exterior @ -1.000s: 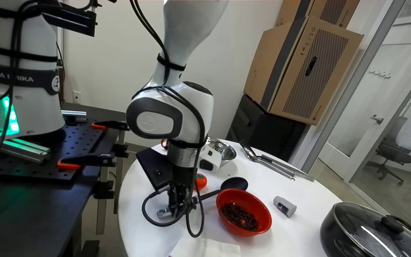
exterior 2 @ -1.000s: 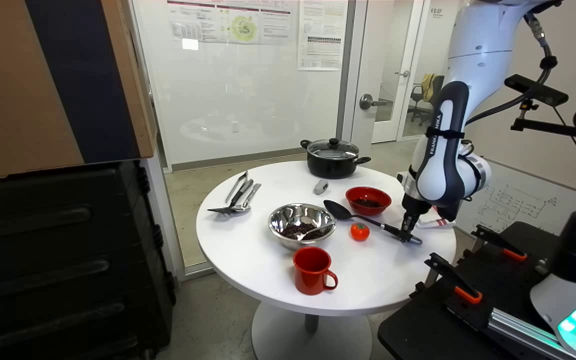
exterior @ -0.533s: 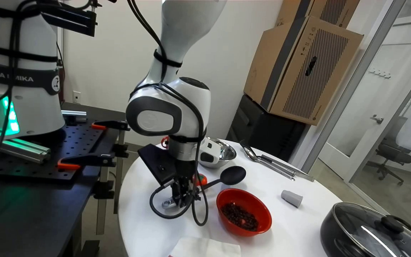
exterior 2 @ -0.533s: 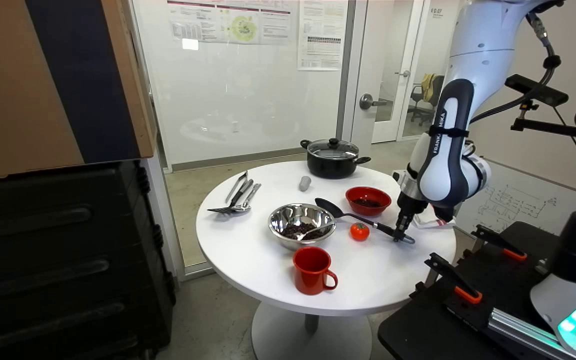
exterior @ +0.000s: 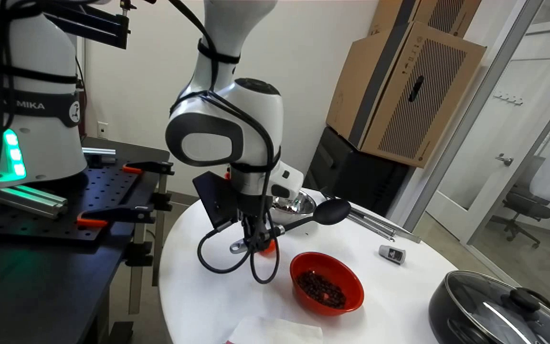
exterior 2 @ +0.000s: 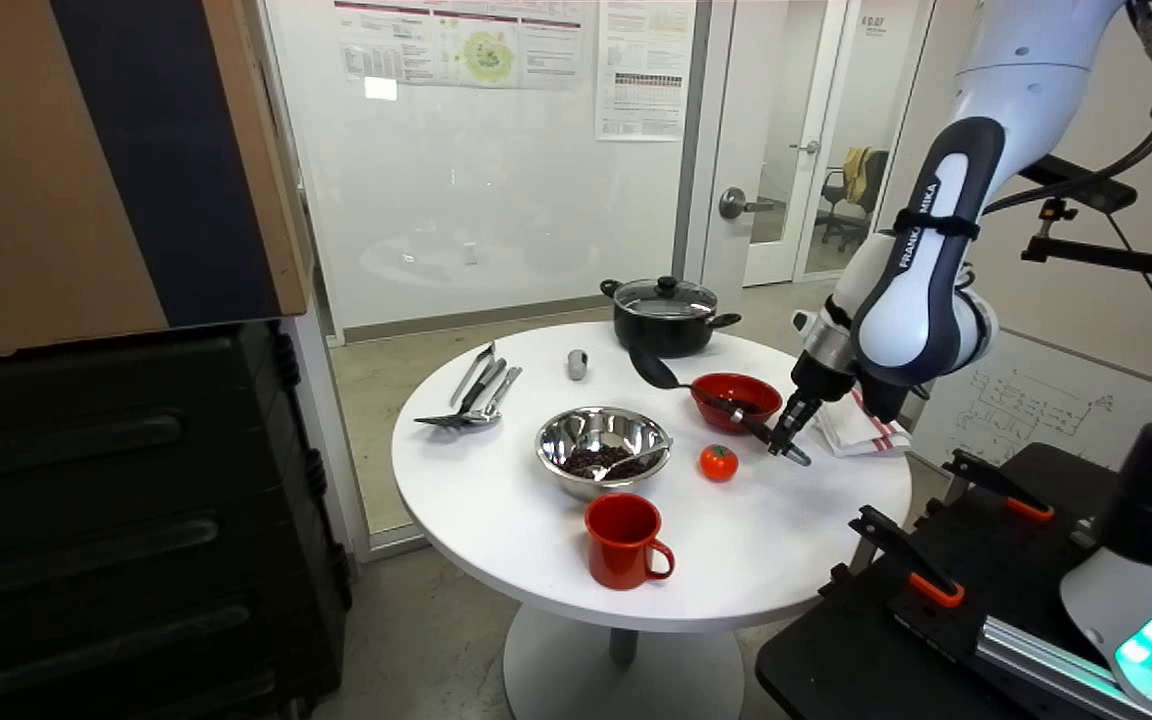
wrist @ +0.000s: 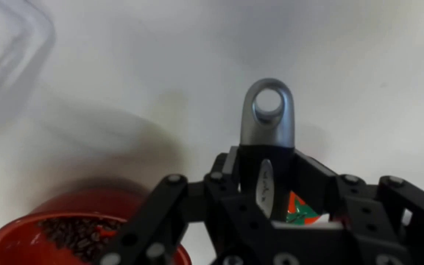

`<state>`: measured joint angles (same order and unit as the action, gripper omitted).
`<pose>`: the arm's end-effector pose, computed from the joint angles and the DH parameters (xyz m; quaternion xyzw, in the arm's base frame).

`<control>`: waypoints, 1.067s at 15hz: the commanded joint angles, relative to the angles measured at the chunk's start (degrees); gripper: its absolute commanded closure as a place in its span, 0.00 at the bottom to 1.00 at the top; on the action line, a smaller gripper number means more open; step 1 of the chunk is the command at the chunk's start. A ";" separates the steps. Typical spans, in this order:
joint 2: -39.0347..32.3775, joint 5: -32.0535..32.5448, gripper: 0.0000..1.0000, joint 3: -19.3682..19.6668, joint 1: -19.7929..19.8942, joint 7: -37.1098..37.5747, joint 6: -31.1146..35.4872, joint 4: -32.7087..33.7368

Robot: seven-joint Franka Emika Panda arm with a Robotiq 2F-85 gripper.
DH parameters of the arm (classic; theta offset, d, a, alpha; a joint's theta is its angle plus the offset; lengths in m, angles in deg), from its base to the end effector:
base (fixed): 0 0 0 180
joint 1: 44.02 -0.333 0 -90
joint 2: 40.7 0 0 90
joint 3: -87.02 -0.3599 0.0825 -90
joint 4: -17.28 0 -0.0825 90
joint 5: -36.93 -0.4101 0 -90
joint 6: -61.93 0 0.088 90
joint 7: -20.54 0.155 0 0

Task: Pick the black spoon near the red bowl and put it next to the tea towel

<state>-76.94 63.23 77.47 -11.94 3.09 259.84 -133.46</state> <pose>0.4150 -0.0912 0.0335 -0.9768 -0.1588 -0.1339 0.0514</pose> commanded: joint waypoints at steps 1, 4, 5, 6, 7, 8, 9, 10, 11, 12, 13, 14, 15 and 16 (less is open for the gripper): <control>5.08 2.86 0.91 -7.92 10.74 7.97 -1.62 -4.79; 6.83 1.98 0.91 -13.04 17.36 13.16 -3.57 -6.68; 7.34 0.84 0.91 -14.80 19.41 14.46 -5.35 -6.83; 7.60 0.52 0.91 -16.35 21.20 15.86 -6.52 -6.85; 8.22 -0.35 0.91 -17.58 22.38 17.45 -7.93 -6.46; 8.56 -0.86 0.91 -19.10 23.96 18.90 -9.30 -6.08; 9.04 -1.42 0.91 -21.45 26.38 20.85 -11.52 -5.42; 9.12 -2.02 0.91 -23.68 28.66 22.44 -13.13 -4.88; 9.23 -2.89 0.91 -26.70 31.60 24.26 -15.90 -3.79; 9.17 -4.04 0.91 -29.57 34.27 25.63 -19.44 -2.63; 9.06 -5.58 0.91 -32.32 36.63 26.32 -24.21 -1.09; 8.91 -7.03 0.91 -34.78 38.79 26.20 -28.14 0.16; 8.09 -4.85 0.91 -30.26 35.06 24.36 -21.89 -1.74; 9.35 -13.40 0.66 -30.44 33.45 18.18 -22.53 -1.52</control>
<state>-68.82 58.14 46.06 24.30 27.45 236.52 -134.41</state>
